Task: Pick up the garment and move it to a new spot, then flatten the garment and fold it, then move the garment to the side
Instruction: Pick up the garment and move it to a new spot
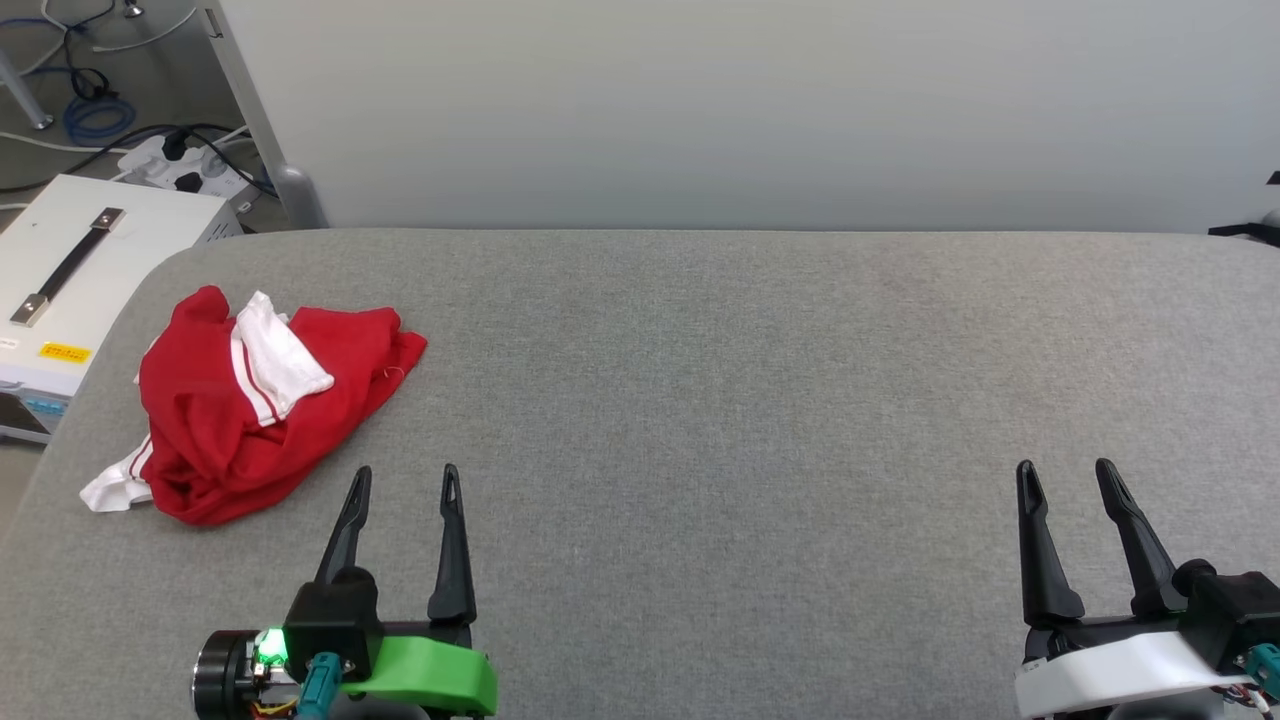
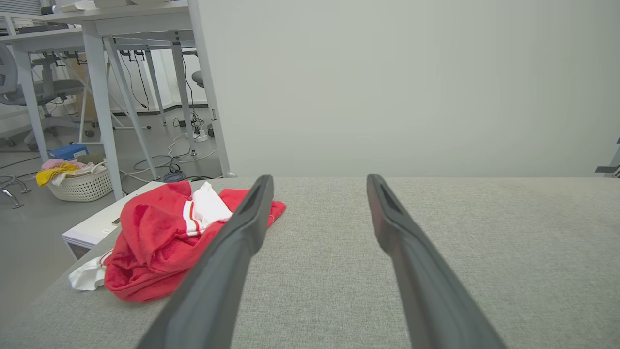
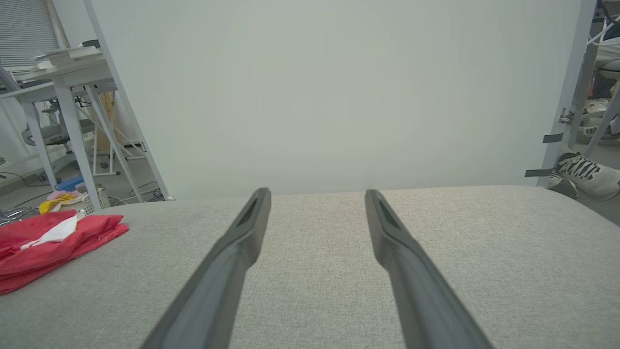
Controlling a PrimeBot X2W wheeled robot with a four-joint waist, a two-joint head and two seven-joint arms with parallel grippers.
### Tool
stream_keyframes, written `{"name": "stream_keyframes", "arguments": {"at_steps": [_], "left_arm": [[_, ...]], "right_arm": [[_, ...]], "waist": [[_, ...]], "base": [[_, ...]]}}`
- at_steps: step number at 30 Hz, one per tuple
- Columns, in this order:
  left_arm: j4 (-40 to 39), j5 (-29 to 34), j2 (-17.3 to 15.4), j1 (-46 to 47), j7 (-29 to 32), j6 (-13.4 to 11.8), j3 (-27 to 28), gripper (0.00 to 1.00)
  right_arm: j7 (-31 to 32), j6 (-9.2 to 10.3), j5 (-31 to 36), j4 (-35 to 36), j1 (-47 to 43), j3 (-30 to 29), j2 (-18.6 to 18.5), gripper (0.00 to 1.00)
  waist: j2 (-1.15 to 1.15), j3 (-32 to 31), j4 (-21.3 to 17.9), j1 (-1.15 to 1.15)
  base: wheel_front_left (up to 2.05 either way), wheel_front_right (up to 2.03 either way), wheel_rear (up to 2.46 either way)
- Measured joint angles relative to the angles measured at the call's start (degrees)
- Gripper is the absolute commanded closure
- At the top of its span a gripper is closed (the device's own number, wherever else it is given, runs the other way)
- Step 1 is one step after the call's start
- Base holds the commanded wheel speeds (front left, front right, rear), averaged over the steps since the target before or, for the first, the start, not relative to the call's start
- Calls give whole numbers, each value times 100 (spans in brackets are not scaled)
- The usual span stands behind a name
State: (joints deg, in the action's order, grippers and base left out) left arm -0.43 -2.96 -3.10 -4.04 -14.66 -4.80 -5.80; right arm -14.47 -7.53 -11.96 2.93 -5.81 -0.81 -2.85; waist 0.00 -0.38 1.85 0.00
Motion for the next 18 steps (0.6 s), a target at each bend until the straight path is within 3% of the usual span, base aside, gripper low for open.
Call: {"name": "stream_keyframes", "arguments": {"at_steps": [18], "left_arm": [[26, -37, 1, 8, 0, 1, 126, 0]], "right_arm": [[-18, 0, 19, 15, 2, 91, 2, 0]], "waist": [[0, 84, 370, 0]], "base": [[0, 0, 0]]}}
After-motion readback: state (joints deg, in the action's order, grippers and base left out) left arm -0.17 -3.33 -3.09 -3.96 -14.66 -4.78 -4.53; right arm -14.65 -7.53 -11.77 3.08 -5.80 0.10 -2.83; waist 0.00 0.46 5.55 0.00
